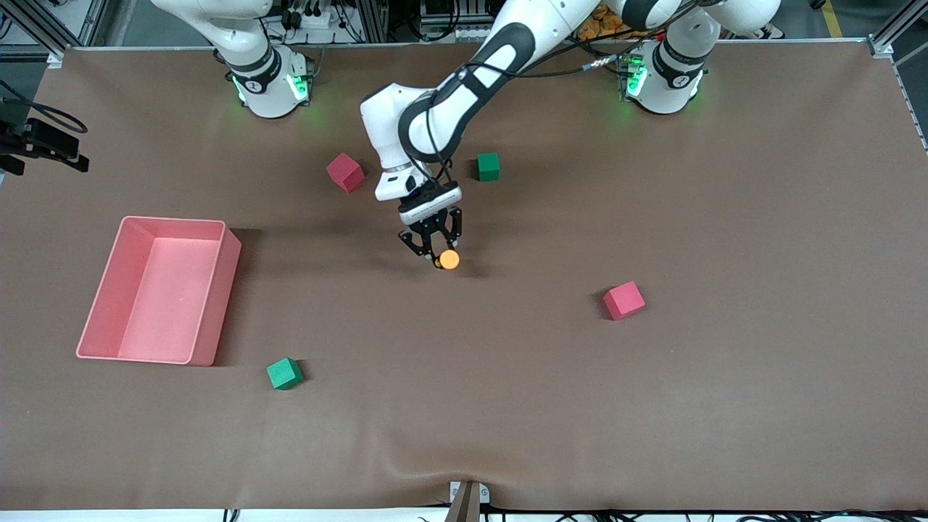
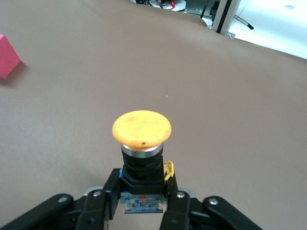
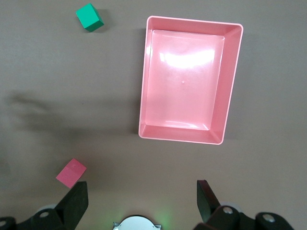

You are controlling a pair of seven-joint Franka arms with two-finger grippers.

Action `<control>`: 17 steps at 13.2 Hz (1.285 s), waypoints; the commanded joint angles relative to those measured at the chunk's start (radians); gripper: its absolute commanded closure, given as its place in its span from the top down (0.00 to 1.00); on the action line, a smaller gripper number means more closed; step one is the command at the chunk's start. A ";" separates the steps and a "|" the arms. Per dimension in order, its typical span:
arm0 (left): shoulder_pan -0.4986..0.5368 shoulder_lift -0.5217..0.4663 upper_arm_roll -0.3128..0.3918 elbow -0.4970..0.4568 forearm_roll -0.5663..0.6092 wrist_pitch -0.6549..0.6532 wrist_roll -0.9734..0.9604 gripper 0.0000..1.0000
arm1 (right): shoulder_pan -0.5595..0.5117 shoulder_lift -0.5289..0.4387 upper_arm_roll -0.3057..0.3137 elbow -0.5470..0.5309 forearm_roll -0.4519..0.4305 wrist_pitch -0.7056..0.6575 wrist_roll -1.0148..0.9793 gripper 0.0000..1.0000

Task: Place and upright button with both arms
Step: 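Carry the button with the left gripper toward the green cube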

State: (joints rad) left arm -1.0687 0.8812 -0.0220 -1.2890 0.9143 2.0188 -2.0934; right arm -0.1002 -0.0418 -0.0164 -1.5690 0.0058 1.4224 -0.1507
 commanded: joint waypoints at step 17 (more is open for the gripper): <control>-0.111 0.145 0.024 -0.001 0.236 -0.127 -0.270 0.17 | -0.010 -0.009 0.007 -0.019 0.000 -0.004 -0.015 1.00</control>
State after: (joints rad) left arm -1.1698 1.0130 -0.0108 -1.3010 1.1168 1.9125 -2.3340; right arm -0.1002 -0.0418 -0.0163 -1.5810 0.0059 1.4216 -0.1515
